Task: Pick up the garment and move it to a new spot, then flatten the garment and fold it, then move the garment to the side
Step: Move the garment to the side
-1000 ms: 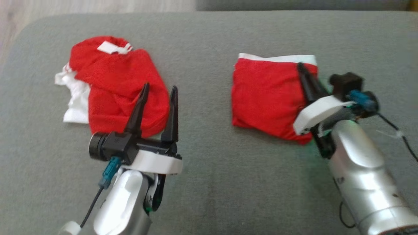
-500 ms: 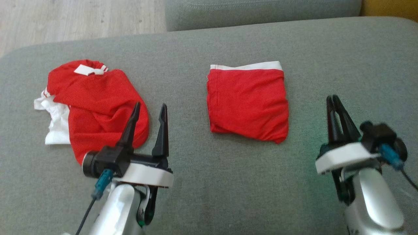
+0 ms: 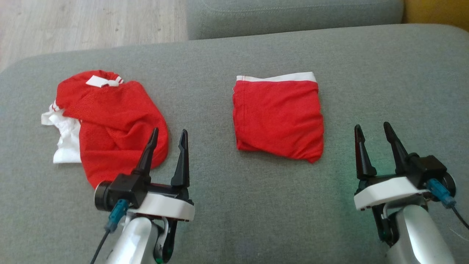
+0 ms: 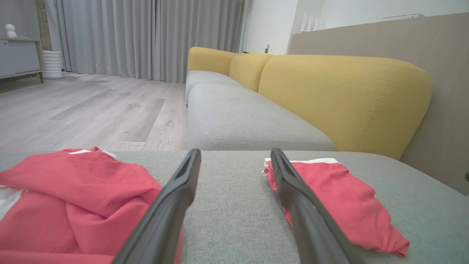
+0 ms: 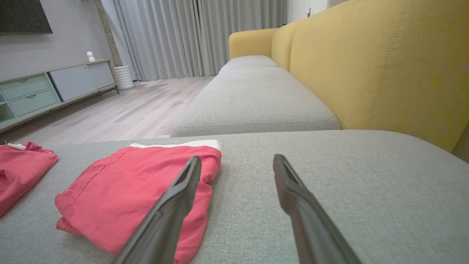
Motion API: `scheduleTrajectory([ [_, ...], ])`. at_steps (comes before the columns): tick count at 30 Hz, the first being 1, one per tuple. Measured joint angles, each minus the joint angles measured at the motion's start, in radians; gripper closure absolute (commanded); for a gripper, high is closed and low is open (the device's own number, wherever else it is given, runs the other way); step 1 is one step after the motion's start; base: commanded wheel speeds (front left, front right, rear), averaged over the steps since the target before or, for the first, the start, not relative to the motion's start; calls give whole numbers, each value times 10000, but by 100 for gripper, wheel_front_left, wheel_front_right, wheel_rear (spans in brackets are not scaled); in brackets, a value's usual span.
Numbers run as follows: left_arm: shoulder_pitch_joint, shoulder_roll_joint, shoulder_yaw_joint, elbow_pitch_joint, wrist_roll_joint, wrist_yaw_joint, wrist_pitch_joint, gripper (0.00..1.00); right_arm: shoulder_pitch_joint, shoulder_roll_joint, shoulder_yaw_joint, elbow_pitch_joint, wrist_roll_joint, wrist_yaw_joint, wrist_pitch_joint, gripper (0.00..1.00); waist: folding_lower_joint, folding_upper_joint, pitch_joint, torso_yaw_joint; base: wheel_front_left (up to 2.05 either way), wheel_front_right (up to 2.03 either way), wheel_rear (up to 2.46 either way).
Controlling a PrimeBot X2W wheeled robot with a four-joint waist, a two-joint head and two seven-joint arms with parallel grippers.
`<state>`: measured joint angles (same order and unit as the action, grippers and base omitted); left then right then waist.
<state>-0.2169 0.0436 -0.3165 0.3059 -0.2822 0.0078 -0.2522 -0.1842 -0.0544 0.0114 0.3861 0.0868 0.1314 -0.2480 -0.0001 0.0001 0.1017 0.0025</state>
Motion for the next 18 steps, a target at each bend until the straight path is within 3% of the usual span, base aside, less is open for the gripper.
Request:
scheduleTrajectory([
  [6, -95, 2, -54, -63, 2, 0, 0, 0, -329, 0, -56, 35, -284, 0, 38, 0, 2, 0, 341, 172, 0, 0, 0],
  [10, -314, 2, -117, -92, 6, -4, 0, 0, -919, -2, -58, 548, -562, 0, 738, 0, 2, 0, 589, 324, 0, 0, 0],
  [18, -745, 0, -589, -123, 0, -6, 0, 0, -2455, -8, 58, 2661, 194, 0, 1950, 0, 2, 0, 1049, 909, 0, 0, 0],
])
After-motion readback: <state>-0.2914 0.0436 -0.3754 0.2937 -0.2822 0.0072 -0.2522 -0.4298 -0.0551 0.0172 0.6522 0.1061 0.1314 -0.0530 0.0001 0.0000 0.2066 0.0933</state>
